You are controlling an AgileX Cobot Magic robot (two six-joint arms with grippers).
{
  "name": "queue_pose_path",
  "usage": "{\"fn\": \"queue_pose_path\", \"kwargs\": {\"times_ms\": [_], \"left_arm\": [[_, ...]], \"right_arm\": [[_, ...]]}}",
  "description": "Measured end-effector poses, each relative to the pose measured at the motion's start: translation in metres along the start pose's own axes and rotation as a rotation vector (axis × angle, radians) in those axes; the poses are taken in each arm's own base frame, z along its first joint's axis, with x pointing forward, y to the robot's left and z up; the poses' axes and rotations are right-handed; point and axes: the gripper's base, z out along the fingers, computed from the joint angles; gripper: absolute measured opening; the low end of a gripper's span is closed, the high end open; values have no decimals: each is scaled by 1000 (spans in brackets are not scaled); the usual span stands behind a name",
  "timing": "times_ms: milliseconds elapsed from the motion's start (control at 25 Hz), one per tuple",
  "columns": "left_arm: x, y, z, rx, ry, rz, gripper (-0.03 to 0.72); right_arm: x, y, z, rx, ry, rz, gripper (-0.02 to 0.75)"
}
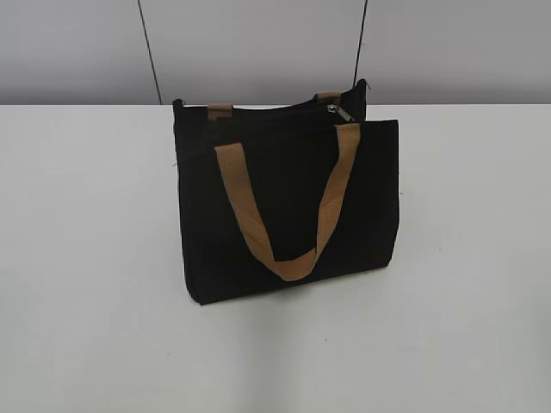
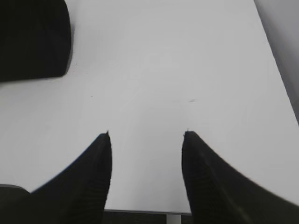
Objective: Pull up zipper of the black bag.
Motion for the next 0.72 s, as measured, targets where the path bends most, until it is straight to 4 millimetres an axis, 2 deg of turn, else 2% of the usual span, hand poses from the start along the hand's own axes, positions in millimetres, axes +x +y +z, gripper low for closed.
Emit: {"fn": "queue_pose_path", "kwargs": {"times_ms": [480, 720], "left_arm": [[1, -2, -1, -197, -30, -94, 240], [1, -2, -1, -218, -34, -104, 239]], "right_arm": [[0, 0, 0, 43, 4, 25, 383], [0, 0, 0, 44, 4, 26, 383]]}}
